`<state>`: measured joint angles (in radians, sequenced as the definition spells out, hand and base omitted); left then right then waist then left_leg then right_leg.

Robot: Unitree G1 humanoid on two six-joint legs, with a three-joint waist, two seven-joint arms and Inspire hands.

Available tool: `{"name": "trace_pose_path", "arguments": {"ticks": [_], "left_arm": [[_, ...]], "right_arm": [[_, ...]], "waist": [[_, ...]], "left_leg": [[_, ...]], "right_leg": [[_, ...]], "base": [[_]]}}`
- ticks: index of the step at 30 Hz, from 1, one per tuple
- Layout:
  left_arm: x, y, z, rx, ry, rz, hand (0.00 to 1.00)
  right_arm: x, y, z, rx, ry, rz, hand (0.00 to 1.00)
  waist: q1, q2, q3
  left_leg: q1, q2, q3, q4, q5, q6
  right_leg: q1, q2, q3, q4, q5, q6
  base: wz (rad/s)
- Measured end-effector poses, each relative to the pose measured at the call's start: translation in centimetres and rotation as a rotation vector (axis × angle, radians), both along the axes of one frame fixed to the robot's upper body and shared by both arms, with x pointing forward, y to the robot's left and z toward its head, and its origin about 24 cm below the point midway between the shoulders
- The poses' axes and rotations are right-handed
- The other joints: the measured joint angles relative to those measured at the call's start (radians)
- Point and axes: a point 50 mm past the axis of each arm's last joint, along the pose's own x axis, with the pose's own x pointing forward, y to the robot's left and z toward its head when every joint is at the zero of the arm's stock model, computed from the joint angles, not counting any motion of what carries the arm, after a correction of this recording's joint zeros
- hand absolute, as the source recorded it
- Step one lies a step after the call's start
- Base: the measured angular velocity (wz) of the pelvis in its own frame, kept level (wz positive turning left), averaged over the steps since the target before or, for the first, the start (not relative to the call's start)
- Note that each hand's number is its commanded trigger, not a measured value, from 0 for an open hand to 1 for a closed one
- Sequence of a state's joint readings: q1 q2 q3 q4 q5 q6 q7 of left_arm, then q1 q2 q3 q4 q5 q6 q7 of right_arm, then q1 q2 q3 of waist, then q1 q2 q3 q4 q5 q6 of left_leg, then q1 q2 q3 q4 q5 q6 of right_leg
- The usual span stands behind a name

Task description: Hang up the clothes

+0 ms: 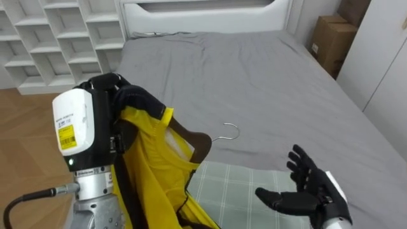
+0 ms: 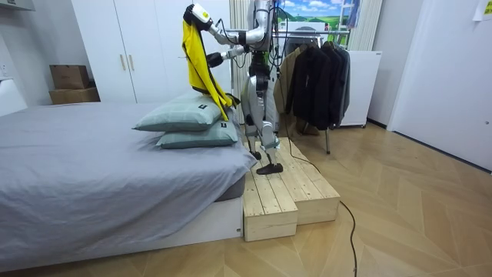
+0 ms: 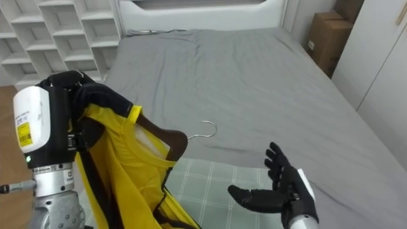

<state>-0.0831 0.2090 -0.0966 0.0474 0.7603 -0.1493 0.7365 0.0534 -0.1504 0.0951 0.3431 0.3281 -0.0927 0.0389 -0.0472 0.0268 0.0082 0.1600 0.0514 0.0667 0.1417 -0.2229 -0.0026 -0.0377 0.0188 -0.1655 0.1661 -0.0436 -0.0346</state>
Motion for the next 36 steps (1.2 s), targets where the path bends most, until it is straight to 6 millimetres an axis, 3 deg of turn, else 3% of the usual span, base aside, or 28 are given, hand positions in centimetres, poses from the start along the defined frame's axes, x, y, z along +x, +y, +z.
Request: {"name": "trace_pose_path", "arguments": {"ticks": [16,28,36], "left_arm": [[0.1,-1.6,3.3,0.034,-0.151,-0.069,1.0],[0.0,-2.1,3.2,0.076,-0.159,-0.071,1.0],[0.0,-3.1,3.1,0.054,-0.155,-0.096,1.0]], "right_arm": [[0.2,1.8,-0.6,0.195,0.027,0.033,0.0],[1.1,2.9,-0.1,0.338,0.0,0.041,0.0],[1.8,4.8,0.5,0.362,-0.013,0.146,0.0]], "waist": [[0.001,0.005,0.0015],[0.003,0.002,0.0032],[0.027,0.0,0.0046]], "left_leg": [[0.0,0.0,-0.001,0.002,0.0,0.0],[0.0,-0.001,-0.001,0.002,0.0,0.0],[-0.001,-0.001,-0.003,0.001,0.0,0.0]], "right_leg": [[0.0,-0.002,-0.01,0.001,0.0,0.0],[0.0,-0.003,-0.004,0.002,0.0,0.0],[0.0,-0.001,-0.004,0.0,-0.001,0.002]], "base": [[0.0],[0.0],[0.0]]}}
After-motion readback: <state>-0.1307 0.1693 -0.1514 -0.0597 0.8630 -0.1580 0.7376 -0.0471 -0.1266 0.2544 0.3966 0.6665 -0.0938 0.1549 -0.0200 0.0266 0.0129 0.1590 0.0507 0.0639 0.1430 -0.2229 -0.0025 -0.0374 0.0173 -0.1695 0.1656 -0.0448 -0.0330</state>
